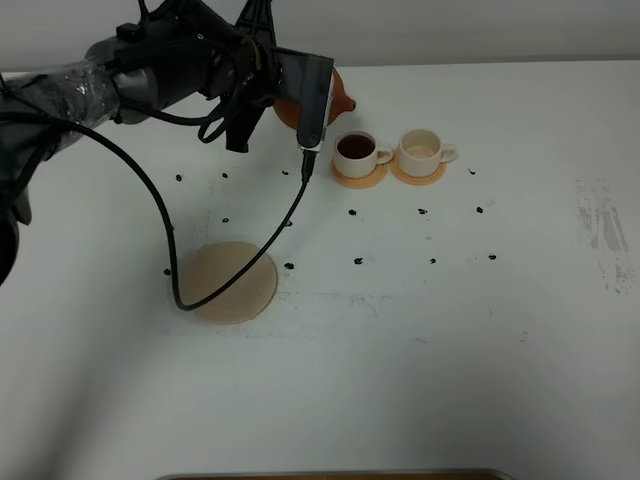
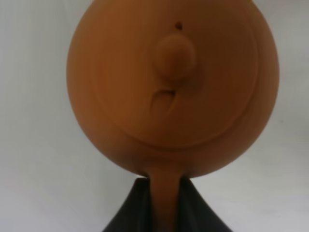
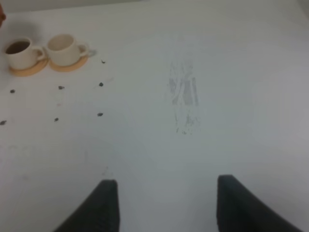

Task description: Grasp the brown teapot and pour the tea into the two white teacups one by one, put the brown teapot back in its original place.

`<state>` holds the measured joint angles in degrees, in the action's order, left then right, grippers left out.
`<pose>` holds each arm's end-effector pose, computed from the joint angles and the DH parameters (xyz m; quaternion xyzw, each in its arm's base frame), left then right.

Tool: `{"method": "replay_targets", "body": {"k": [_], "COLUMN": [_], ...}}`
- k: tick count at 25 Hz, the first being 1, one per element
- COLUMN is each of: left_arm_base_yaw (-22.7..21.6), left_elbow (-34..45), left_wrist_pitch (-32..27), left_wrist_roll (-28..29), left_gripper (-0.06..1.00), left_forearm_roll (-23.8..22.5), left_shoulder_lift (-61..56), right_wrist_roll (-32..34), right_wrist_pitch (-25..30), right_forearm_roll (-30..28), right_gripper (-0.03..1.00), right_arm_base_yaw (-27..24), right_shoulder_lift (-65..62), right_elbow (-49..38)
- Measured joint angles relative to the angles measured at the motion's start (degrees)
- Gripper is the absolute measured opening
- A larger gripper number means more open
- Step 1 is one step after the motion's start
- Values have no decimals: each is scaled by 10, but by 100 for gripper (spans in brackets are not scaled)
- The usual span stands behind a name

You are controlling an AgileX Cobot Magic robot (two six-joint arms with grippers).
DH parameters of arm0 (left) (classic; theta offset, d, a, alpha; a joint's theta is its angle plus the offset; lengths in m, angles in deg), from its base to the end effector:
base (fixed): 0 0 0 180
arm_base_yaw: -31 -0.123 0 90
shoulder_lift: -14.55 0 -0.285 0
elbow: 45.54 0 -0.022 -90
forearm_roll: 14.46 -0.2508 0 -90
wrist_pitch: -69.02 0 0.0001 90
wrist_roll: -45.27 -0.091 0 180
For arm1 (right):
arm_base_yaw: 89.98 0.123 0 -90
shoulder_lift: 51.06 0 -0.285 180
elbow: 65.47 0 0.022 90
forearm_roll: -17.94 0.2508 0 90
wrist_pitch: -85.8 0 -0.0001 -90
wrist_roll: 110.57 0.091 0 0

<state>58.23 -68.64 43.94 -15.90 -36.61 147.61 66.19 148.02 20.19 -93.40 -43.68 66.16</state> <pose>0.4540 -0.2172 0.2045 0.7251 0.5597 0.2451 0.3175 -0.0072 0.0036 0.2762 0.0002 0.8569 -0.0104 0.5154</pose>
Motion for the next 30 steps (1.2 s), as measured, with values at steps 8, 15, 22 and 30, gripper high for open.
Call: {"method": "replay_targets", "body": {"k": [8, 15, 22, 30], "left_arm_base_yaw": [0, 10, 11, -5], "left_elbow": [0, 51, 159, 236], "left_wrist_pitch": [-95, -144, -127, -82], "left_wrist_roll": [1, 2, 8, 45], "left_gripper": [12, 12, 12, 12], "left_forearm_roll": [177, 278, 320, 339], "left_shoulder_lift": [-53, -85, -124, -131], "right_wrist_roll": [0, 0, 0, 0], "right_wrist_pitch": [0, 0, 0, 0], "right_forearm_roll": [0, 0, 0, 0], "right_gripper": [47, 47, 47, 47], "right_arm_base_yaw": [0, 0, 0, 0], "right_shoulder_lift": [0, 0, 0, 0], "right_elbow": [0, 0, 0, 0]}}
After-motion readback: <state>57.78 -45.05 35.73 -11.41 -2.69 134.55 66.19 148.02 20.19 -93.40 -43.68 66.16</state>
